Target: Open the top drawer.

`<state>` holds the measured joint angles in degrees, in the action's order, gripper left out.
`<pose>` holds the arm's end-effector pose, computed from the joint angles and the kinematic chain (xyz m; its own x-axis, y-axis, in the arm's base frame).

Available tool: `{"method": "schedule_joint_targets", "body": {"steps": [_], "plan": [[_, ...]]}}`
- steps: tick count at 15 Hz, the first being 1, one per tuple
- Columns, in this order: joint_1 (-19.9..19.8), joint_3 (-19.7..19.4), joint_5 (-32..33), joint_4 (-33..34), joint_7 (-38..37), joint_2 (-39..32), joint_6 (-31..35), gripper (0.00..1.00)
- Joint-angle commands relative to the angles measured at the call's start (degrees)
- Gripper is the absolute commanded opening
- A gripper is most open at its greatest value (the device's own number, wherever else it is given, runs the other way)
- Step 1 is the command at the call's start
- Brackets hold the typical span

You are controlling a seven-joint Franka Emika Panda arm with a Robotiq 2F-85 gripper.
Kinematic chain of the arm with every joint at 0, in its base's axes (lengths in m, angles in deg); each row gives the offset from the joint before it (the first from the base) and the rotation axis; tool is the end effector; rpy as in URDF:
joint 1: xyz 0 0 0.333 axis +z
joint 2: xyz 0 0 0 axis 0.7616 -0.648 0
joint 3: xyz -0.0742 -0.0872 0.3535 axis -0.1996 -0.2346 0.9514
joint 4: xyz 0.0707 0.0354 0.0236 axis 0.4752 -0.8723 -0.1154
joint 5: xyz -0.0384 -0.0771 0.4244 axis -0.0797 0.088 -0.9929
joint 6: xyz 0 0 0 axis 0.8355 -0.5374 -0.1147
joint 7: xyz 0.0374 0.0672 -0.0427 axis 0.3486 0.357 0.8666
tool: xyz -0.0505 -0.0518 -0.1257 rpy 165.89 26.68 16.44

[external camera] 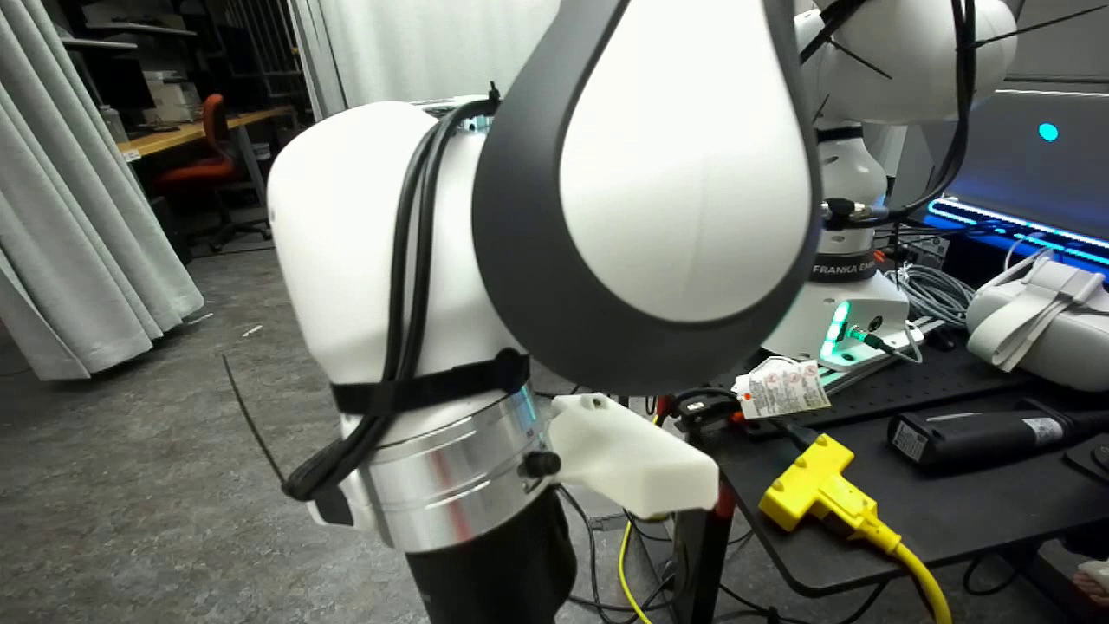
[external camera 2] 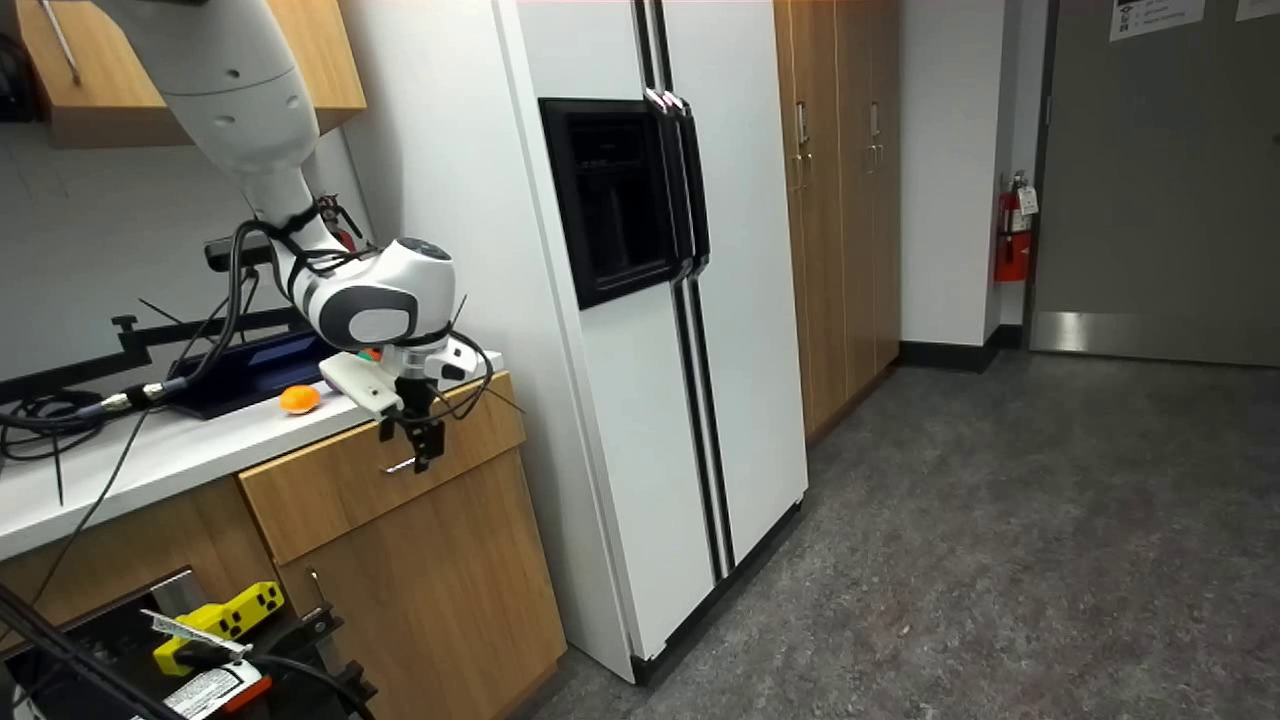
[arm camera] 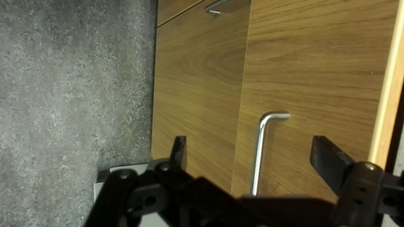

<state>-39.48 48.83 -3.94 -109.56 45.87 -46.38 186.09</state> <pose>0.4690 0.3550 0.1455 0.9736 0.2087 -0.0928 0.1504 -0.8915 -0.4274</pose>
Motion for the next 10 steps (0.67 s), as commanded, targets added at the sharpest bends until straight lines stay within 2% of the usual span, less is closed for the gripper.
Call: {"method": "schedule_joint_targets", "body": {"steps": [1,10], "plan": [[-0.1,0.0,0.3,0.4,-0.3,-0.6,-0.1,1.0],[0.5,-1.2,2.1,2.9,-0.5,-4.6,0.3,1.0]]}}
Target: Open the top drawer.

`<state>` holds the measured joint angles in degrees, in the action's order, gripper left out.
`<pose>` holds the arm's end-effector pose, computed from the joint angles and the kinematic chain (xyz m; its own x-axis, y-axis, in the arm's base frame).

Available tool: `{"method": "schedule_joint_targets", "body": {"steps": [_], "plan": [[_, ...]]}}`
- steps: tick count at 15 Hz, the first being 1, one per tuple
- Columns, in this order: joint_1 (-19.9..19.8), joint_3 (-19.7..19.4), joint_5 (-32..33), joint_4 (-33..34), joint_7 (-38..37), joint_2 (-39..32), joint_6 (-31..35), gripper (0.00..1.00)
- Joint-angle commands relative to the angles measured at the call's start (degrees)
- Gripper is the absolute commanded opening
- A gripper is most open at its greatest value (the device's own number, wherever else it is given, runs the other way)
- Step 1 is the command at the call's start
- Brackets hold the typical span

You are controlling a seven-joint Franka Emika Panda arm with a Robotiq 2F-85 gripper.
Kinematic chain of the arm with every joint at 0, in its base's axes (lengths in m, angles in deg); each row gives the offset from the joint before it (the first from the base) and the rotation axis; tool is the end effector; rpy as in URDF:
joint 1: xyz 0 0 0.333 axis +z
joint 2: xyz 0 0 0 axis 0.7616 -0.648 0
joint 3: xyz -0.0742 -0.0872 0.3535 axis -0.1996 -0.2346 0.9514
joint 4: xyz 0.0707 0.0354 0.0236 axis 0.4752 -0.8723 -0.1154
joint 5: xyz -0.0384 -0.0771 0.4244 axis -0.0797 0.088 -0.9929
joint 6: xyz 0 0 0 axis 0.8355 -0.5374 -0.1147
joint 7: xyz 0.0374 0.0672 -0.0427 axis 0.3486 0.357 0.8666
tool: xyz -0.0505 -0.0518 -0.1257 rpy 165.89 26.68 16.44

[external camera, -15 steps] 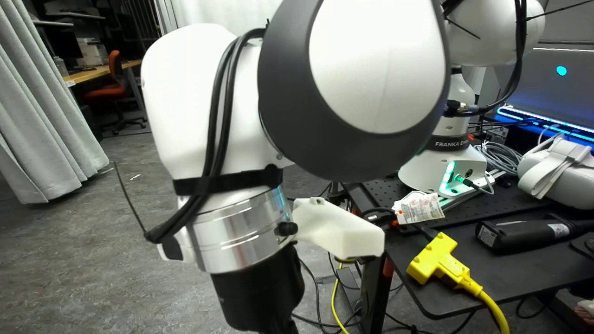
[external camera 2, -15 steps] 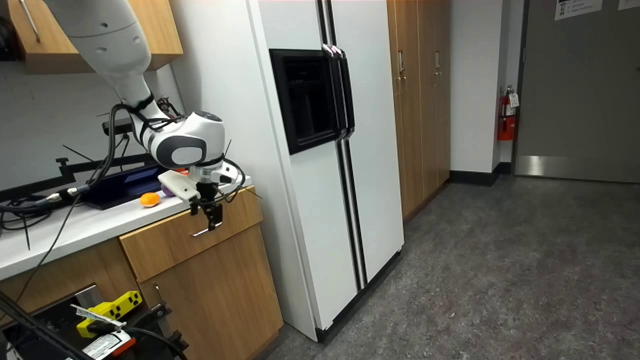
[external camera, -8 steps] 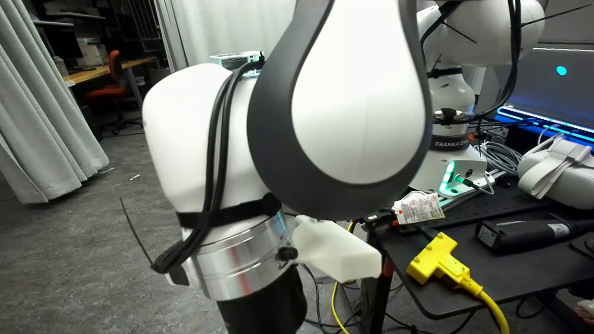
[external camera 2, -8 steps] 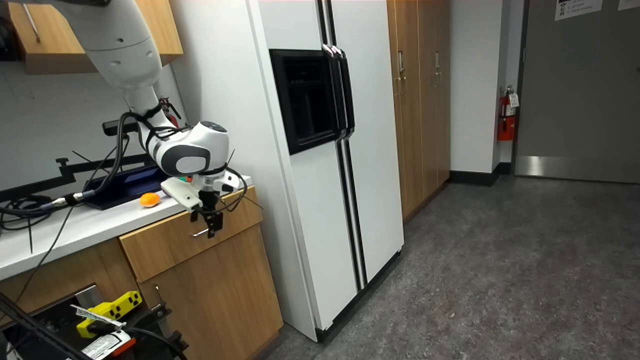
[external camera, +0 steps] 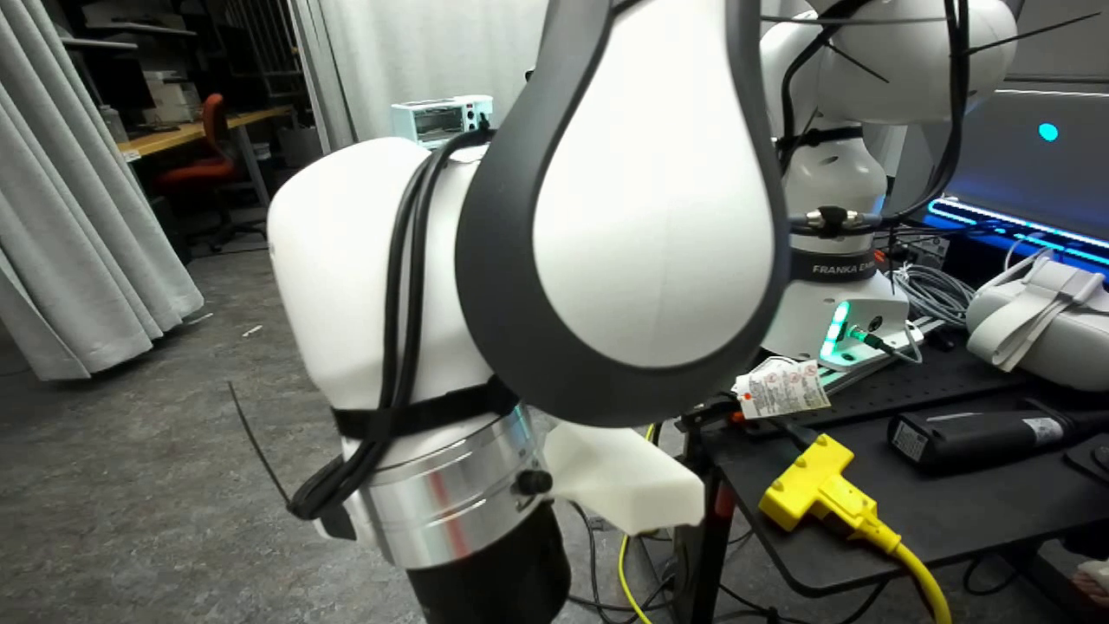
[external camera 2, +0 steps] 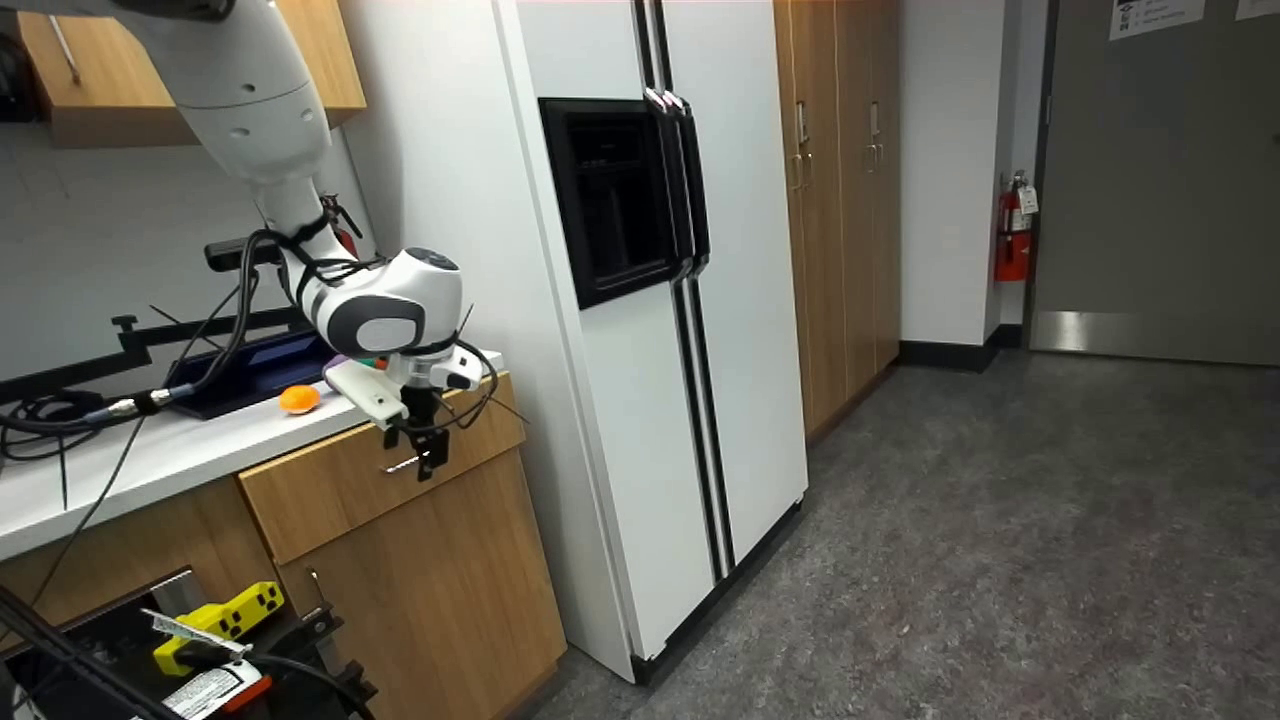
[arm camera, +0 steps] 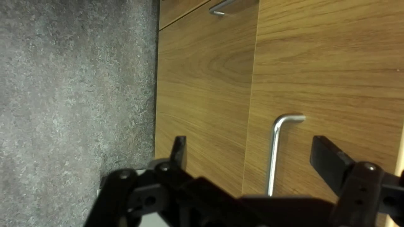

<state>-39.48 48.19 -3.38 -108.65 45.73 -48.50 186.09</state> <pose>0.4727 0.3516 0.1300 0.9729 0.2014 -0.1131 0.1360 -0.8951 -0.4246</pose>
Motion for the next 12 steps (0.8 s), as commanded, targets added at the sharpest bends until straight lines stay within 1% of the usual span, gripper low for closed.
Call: {"method": "schedule_joint_targets", "body": {"steps": [1,7,12], "plan": [[0.5,-0.6,1.9,2.7,-0.3,-3.4,0.4,1.0],[1.0,-1.2,6.0,8.0,-0.7,-8.6,0.1,1.0],[1.3,-2.0,9.1,10.0,-1.2,-12.0,0.0,1.0]]}}
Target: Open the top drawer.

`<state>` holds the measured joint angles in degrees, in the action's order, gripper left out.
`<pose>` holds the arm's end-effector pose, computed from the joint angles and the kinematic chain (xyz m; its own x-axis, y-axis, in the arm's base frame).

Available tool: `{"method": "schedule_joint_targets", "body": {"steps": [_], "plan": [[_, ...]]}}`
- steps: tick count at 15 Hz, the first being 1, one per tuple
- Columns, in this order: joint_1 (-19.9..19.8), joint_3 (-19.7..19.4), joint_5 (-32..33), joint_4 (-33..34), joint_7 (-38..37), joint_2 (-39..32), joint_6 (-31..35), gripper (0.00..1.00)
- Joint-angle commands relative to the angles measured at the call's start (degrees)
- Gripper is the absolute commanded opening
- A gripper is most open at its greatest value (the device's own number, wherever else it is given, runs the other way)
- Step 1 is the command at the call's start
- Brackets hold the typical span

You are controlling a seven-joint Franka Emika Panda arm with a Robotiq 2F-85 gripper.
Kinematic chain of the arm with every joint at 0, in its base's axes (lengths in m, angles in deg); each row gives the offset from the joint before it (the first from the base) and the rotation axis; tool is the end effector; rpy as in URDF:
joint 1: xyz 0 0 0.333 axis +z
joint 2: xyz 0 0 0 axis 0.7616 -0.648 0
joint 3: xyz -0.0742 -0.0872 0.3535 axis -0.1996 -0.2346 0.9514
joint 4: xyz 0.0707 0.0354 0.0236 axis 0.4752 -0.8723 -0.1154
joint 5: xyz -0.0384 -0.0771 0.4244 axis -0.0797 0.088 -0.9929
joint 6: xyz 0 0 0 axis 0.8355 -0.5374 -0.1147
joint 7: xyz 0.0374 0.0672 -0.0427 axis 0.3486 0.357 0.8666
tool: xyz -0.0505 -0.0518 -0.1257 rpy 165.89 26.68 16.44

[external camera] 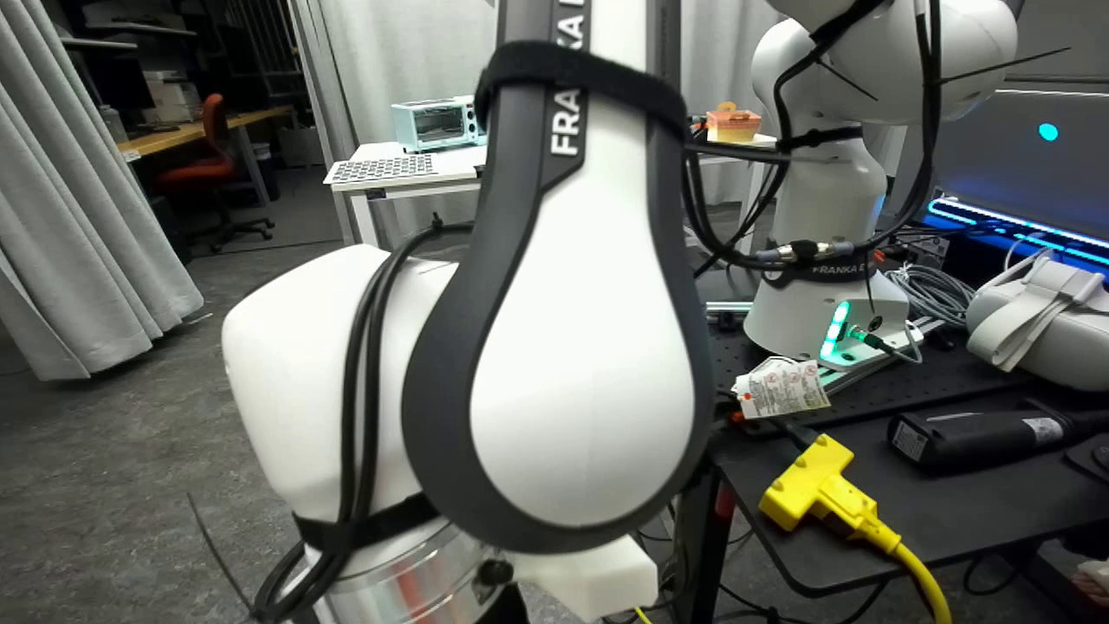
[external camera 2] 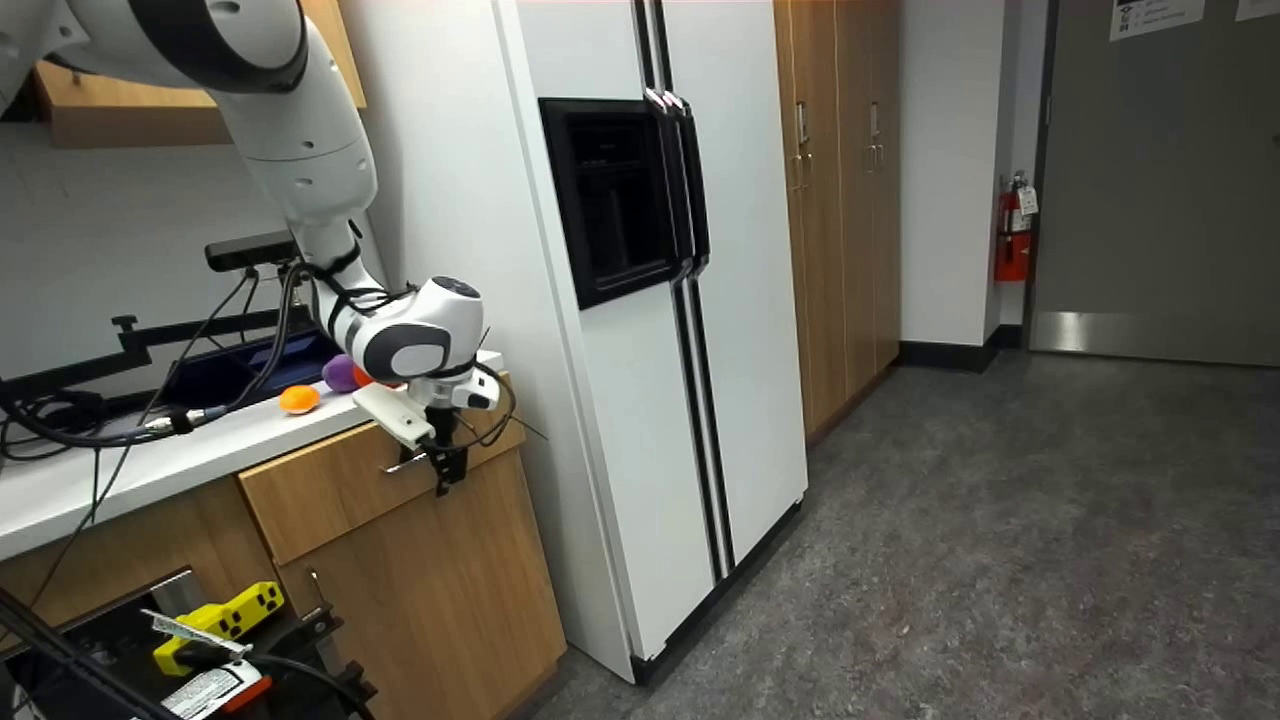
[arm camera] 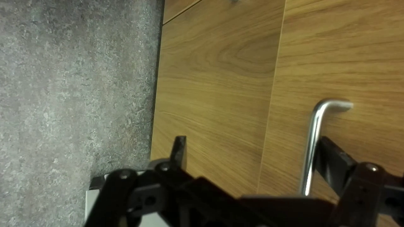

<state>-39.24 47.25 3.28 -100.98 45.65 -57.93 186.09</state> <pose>0.5025 0.3659 0.0822 0.9592 0.2583 -0.1153 0.1869 -0.8847 -0.4271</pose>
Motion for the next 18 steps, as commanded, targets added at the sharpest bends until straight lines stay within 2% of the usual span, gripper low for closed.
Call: {"method": "schedule_joint_targets", "body": {"steps": [1,8,16,18], "plan": [[1.2,-1.3,3.0,2.5,-1.4,-2.7,-0.1,1.0],[3.8,-6.7,9.7,-2.2,-5.8,3.3,-2.0,1.0],[2.9,-10.6,9.4,-11.7,-11.5,12.7,-2.7,1.0],[1.9,-10.4,8.6,-13.0,-10.8,14.1,-2.4,1.0]]}}
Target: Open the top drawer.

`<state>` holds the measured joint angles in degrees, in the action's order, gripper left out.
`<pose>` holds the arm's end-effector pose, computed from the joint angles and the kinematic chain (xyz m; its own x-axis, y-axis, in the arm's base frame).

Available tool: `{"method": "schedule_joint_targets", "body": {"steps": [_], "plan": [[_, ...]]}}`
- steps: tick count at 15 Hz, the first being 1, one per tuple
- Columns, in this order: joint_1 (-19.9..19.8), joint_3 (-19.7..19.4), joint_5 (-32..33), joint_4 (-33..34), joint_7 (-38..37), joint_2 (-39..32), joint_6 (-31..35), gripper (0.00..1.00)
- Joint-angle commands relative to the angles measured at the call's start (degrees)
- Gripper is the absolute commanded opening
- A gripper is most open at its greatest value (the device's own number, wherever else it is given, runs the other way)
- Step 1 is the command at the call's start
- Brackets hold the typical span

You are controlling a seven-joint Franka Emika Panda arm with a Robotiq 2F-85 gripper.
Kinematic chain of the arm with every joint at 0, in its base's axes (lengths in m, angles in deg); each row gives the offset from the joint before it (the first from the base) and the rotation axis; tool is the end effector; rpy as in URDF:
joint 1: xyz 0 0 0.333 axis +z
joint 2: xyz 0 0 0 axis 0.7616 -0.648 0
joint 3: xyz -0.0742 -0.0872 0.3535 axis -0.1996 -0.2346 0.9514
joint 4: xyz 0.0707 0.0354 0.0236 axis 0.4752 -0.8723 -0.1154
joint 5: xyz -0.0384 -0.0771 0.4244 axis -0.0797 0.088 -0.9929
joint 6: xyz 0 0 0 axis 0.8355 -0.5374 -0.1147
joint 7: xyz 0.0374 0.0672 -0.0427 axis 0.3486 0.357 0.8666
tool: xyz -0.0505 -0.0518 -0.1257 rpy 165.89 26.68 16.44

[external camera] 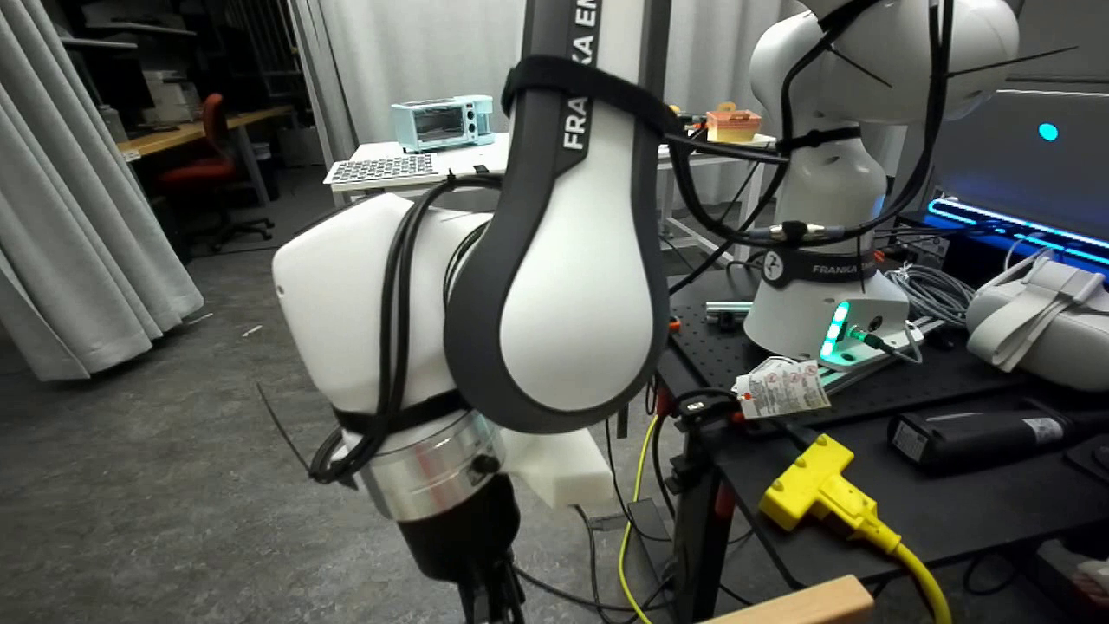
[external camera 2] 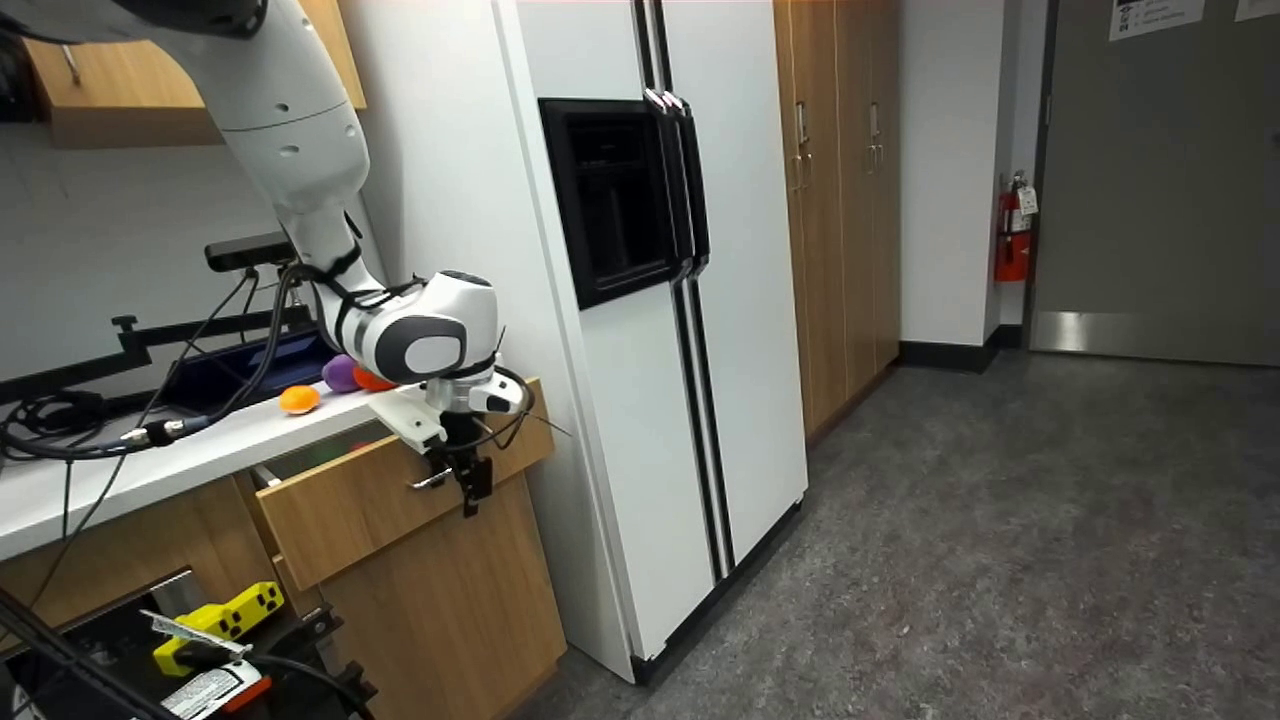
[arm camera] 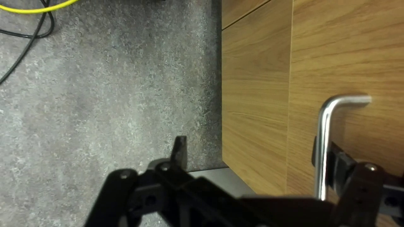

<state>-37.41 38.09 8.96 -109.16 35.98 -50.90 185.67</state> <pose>0.4976 0.2758 0.0857 0.9817 0.1041 -0.1598 0.0618 -0.9663 -0.2498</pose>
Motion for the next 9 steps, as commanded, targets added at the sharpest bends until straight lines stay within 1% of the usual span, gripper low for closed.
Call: {"method": "schedule_joint_targets", "body": {"steps": [1,6,9], "plan": [[-1.5,0.1,1.4,-5.1,0.1,7.6,-1.8,1.0],[-6.3,4.7,-2.5,-6.2,3.7,9.4,-0.2,1.0],[-10.1,9.4,-7.8,-5.7,8.6,12.7,0.2,1.0]]}}
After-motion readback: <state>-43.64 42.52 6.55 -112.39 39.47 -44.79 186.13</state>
